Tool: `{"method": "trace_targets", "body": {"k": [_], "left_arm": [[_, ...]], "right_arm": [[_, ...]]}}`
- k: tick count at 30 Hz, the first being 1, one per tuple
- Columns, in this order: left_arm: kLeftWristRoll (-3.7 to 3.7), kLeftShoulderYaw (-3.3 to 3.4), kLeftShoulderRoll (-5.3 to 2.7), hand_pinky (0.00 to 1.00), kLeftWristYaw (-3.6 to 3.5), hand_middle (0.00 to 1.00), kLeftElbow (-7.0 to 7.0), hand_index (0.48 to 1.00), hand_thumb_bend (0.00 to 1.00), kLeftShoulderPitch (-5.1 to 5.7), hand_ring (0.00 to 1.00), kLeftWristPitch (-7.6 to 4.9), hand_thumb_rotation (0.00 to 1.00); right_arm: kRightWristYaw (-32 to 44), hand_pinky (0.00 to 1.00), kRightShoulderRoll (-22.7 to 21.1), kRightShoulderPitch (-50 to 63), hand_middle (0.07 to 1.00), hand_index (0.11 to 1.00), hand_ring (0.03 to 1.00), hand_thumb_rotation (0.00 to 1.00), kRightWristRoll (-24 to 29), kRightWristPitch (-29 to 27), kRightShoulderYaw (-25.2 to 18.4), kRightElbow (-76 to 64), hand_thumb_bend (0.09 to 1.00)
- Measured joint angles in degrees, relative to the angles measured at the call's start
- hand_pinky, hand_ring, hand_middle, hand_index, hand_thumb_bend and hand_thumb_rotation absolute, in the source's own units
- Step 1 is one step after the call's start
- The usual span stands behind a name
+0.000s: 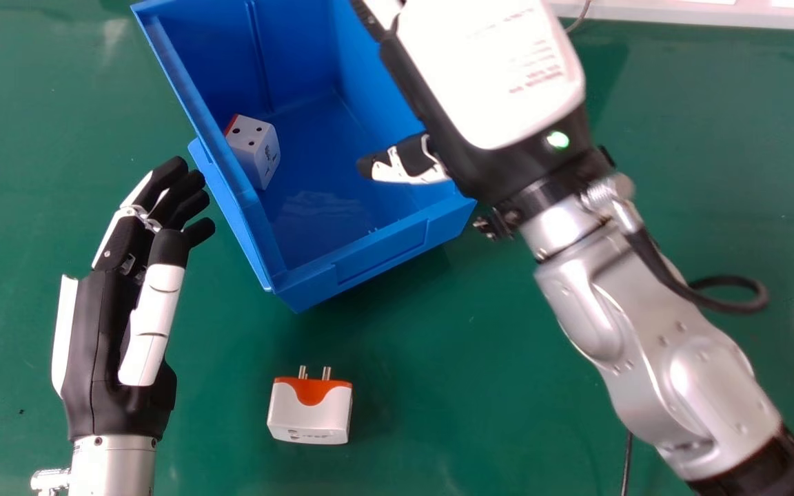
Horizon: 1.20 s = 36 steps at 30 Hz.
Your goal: Pick all objects and put in blue box
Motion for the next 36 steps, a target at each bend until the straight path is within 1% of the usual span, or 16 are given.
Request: {"method": "trace_targets", "body": {"k": [1, 3, 6, 9, 11, 14, 17, 20, 22, 23, 24, 27, 30, 36], "left_arm": [[0.0, -0.02, 0.0, 0.83, 0.01, 0.85, 0.01, 0.831, 0.71, -0.03, 0.85, 0.0, 0.74], [-0.02, -0.07, 0.0, 0.83, 0.01, 0.85, 0.02, 0.831, 0.71, -0.01, 0.85, -0.13, 0.74], [-0.03, -0.04, 0.0, 0.83, 0.04, 0.85, 0.03, 0.833, 0.71, 0.0, 0.85, -0.2, 0.74], [-0.02, -0.06, -0.01, 0.83, -0.02, 0.85, 0.2, 0.833, 0.71, -0.12, 0.85, -0.35, 0.74], [-0.08, 0.09, 0.0, 0.83, -0.01, 0.85, 0.35, 0.834, 0.71, -0.12, 0.85, -0.43, 0.74], [-0.11, 0.07, 0.0, 0.82, -0.07, 0.84, 0.45, 0.831, 0.7, -0.21, 0.84, -0.47, 0.73], [-0.34, 0.1, 0.04, 0.82, -0.25, 0.84, 0.53, 0.829, 0.7, -0.27, 0.84, -0.47, 0.73], [-0.25, 0.16, 0.11, 0.82, -0.19, 0.83, 0.62, 0.827, 0.7, -0.33, 0.84, -0.47, 0.73], [-0.25, 0.35, 0.21, 0.81, -0.21, 0.83, 0.73, 0.826, 0.69, -0.36, 0.83, -0.48, 0.73], [-0.34, 0.48, 0.25, 0.81, -0.26, 0.83, 0.75, 0.824, 0.69, -0.36, 0.83, -0.47, 0.73], [-0.58, 0.55, 0.29, 0.81, -0.34, 0.83, 0.74, 0.824, 0.69, -0.36, 0.83, -0.46, 0.73], [-1.6, 0.57, 0.38, 0.81, -1.14, 0.83, 0.65, 0.822, 0.69, -0.36, 0.83, -0.26, 0.73], [-1.66, 0.58, 0.42, 0.81, -1.26, 0.82, 0.48, 0.821, 0.68, -0.28, 0.83, -0.26, 0.73], [-1.64, 0.6, 0.52, 0.8, -1.27, 0.82, 0.43, 0.819, 0.69, -0.03, 0.83, -0.28, 0.73]], "right_arm": [[-0.3, 0.77, -0.2, 0.9, 0.915, 0.919, 0.886, 0.15, 0.3, -0.7, -0.5, -0.6, 0.873], [-0.7, 0.77, -0.7, 3.6, 0.915, 0.919, 0.886, 0.15, 1.0, -1.8, -1.6, -2.8, 0.873], [-0.6, 0.73, -1.2, 7.2, 0.882, 0.903, 0.85, 0.17, 1.8, -3.0, -2.5, -6.2, 0.875], [0.2, 0.73, -1.2, 11.4, 0.882, 0.903, 0.85, 0.17, 3.7, -3.9, -3.9, -10.3, 0.875], [1.5, 0.72, -1.2, 14.2, 0.869, 0.897, 0.837, 0.18, 4.5, -4.2, -4.4, -13.2, 0.879], [3.8, 0.71, -1.3, 17.8, 0.859, 0.895, 0.825, 0.18, 6.2, -4.7, -5.5, -16.8, 0.876], [5.8, 0.7, -1.2, 20.3, 0.849, 0.891, 0.815, 0.19, 6.8, -5.3, -6.2, -19.4, 0.87], [7.9, 0.69, -1.1, 22.3, 0.841, 0.89, 0.807, 0.2, 9.0, -5.5, -7.2, -20.9, 0.869], [9.4, 0.68, -0.9, 23.7, 0.832, 0.886, 0.798, 0.21, 10.1, -5.5, -7.9, -22.2, 0.866], [10.2, 0.68, -0.7, 24.1, 0.825, 0.883, 0.791, 0.22, 10.9, -5.5, -8.1, -22.8, 0.863], [10.8, 0.68, -0.5, 24.5, 0.825, 0.883, 0.791, 0.22, 11.1, -5.4, -8.2, -23.1, 0.863], [13.7, 0.66, 0.0, 25.1, 0.811, 0.877, 0.775, 0.23, 12.1, -5.1, -8.6, -24.5, 0.861], [17.3, 0.66, 0.3, 25.2, 0.804, 0.872, 0.766, 0.23, 13.3, -4.2, -9.4, -26.4, 0.863], [29.2, 0.64, -0.1, 26.2, 0.788, 0.858, 0.746, 0.24, 14.7, 0.2, -10.5, -34.1, 0.864]]}}
